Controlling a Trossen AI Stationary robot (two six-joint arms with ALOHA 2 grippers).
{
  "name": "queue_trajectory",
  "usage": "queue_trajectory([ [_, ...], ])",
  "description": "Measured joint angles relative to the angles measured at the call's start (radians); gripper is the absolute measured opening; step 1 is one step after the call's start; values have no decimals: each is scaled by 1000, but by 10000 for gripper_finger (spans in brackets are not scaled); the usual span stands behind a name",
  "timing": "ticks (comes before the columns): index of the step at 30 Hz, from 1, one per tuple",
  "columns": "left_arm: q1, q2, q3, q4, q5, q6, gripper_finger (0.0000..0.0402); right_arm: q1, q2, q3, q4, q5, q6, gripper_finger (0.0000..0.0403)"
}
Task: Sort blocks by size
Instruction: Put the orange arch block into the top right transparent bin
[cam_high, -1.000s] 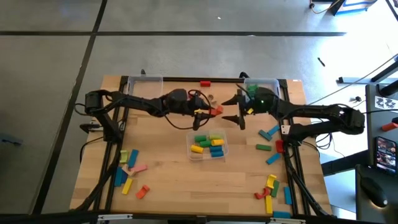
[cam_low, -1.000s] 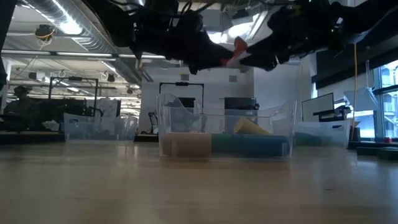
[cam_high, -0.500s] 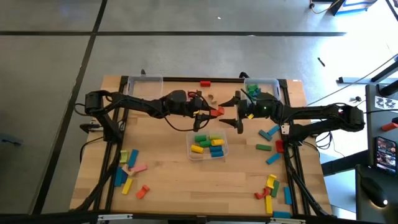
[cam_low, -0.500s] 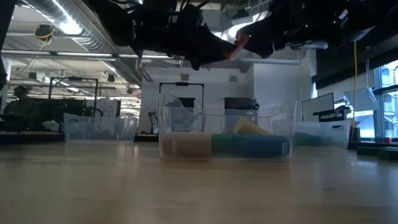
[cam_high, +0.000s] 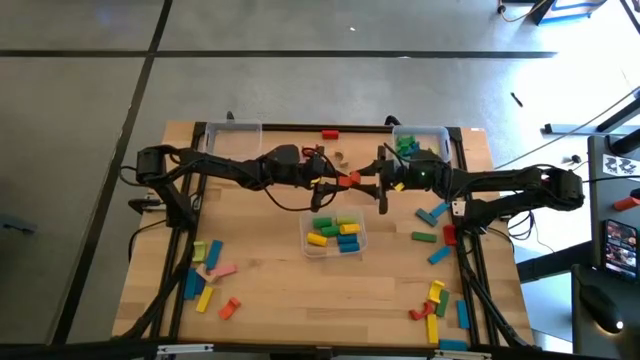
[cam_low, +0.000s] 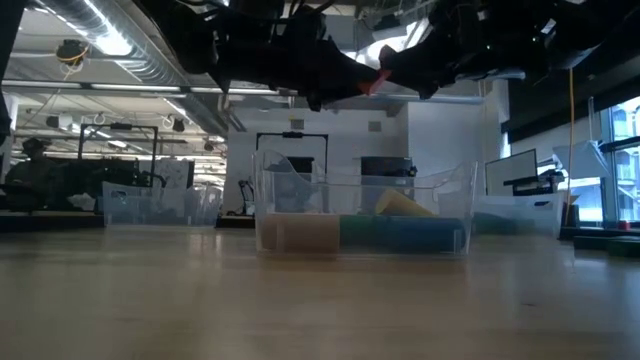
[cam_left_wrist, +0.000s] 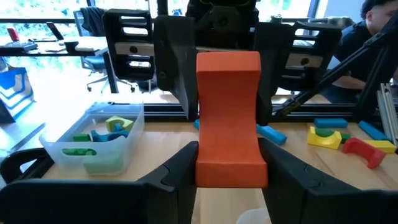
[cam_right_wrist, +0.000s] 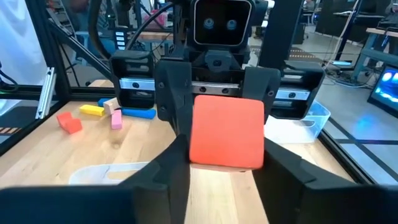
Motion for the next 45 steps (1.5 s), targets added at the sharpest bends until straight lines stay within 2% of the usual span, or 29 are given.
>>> queue_trajectory([
  [3, 1, 0, 0, 1, 0, 6, 141, 0, 0, 7, -6, -3, 1, 132],
  [13, 2, 0, 1, -10, -2, -8, 183, 0, 0, 14, -12, -9, -7, 139],
  [20, 9, -27, 1, -118, -6, 20, 211, 0, -9, 14, -51, 21, -12, 140],
  [25, 41, -90, 1, -299, -74, 46, 213, 0, -66, 14, -129, 130, -29, 143],
  [30, 77, -121, 1, -424, -109, 27, 213, 0, -137, 14, -221, 284, -34, 138],
  [40, 92, -121, 1, -476, -110, 9, 214, 0, -218, 14, -392, 635, -34, 141],
  [45, 92, -120, 1, -480, -110, 9, 214, -13, -221, 14, -441, 767, -34, 141],
])
